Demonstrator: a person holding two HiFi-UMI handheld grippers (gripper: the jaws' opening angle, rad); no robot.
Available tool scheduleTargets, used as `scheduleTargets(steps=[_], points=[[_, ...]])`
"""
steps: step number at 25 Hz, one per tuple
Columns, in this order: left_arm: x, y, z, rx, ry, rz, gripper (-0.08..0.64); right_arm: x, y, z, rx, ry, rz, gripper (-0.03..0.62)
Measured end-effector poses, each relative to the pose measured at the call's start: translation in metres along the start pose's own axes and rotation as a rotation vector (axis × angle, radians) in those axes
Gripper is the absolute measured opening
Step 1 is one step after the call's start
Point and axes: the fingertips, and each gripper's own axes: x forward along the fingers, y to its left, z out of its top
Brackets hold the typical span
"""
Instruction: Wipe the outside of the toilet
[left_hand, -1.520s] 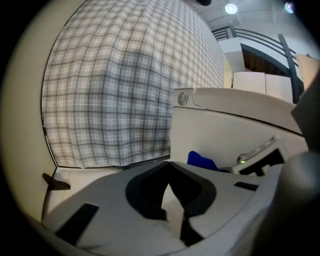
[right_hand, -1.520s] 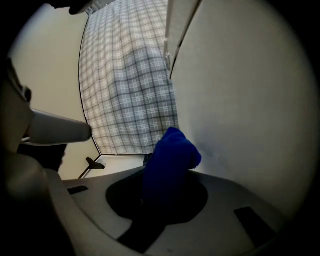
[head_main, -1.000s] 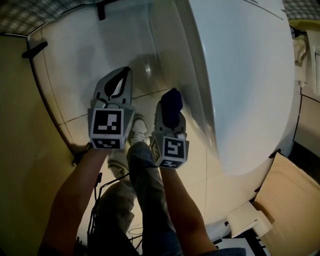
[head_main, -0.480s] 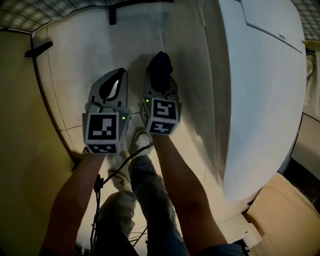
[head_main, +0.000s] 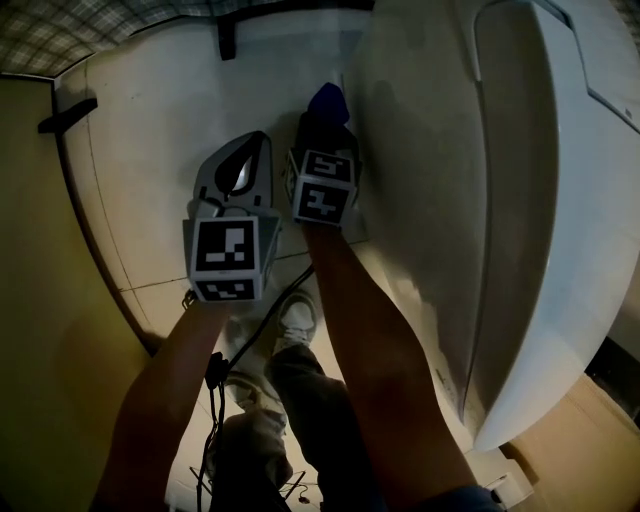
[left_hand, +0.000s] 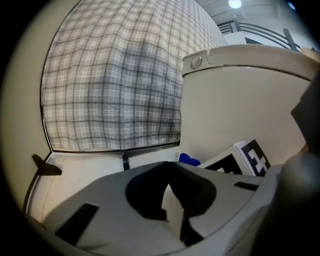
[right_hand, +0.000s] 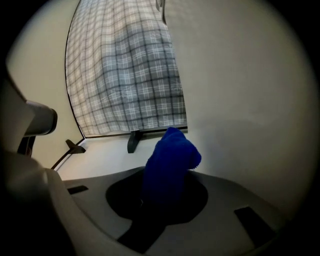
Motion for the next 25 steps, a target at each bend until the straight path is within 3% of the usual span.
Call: scheduleTargets(steps=[4,10,14,20,25], points=[[-0.004,-0.012,-0.004,0.015,0.014,-0.02,0.017,-0.024,-0.02,-0.024,-0.04,-0.004,-0.008,0.074],[-0.026,-0.047,-0.008,0.033,0.04,-0.064,0.018,-0.125,-0.026,-0.092,-0.034,0.093,-0.036,0.072],[-0.051,-0.077,-0.009,0.059,0.047,-0.113,0.018,-0.194,-0.02,-0.121,0.011,0.095,-0.06,0.072],[-0.082,-0.116,-0.021,0.082,0.066,-0.16,0.018,-0.247,-0.03,-0.145,0.008,0.077,-0.091,0.072],[-0.103,-0.126,-0.016,0.098,0.059,-0.169,0.017,-0.256,-0.022,-0.122,0.009,0.017,-0.078,0.072]])
